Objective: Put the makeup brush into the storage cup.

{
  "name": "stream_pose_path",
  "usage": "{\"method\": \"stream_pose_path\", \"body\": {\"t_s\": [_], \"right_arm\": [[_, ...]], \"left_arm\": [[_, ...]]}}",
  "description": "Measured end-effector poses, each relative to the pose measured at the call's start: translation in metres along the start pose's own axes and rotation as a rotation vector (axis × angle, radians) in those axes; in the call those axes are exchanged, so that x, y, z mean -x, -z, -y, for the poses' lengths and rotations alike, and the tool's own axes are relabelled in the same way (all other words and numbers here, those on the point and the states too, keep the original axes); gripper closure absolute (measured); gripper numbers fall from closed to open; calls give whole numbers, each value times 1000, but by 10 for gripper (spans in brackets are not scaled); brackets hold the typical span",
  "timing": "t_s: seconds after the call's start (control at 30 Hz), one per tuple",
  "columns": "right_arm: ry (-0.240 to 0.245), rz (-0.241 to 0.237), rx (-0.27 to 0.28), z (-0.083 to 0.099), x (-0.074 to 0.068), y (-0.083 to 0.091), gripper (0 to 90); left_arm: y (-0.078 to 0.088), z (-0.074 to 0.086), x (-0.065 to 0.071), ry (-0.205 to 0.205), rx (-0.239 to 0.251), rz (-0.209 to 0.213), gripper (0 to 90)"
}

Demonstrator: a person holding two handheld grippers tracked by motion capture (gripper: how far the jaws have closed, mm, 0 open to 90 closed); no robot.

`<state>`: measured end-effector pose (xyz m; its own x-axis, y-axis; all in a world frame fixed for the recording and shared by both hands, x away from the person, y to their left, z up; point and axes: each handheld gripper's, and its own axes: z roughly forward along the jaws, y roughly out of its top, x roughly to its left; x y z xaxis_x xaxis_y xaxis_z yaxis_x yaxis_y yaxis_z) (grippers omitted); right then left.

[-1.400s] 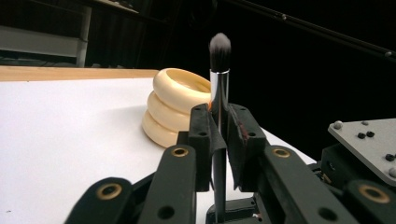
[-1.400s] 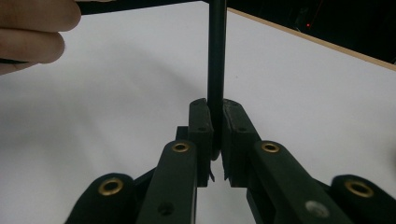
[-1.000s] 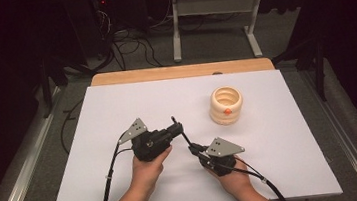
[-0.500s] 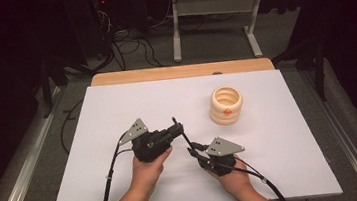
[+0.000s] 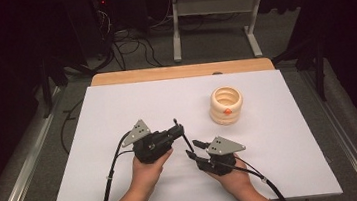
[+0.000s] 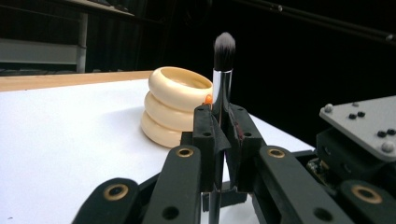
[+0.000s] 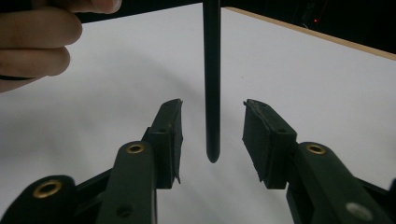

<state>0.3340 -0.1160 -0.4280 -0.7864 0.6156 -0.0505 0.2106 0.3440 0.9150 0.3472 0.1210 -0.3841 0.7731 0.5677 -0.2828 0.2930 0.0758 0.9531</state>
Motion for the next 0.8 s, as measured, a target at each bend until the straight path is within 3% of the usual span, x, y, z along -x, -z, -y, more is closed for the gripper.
{"method": "stream_pose_path", "body": {"t_s": [0.33, 0.5, 0.8], "right_arm": [[-41, -9, 38, -3, 2, 2, 324], [-50, -8, 52, -4, 1, 3, 286], [-38, -2, 72, -5, 0, 5, 318]], "left_arm": [[-3, 2, 4, -45, -33, -9, 835], [-4, 3, 6, -60, -47, -7, 835], [-11, 8, 14, -112, -92, -8, 835]]}}
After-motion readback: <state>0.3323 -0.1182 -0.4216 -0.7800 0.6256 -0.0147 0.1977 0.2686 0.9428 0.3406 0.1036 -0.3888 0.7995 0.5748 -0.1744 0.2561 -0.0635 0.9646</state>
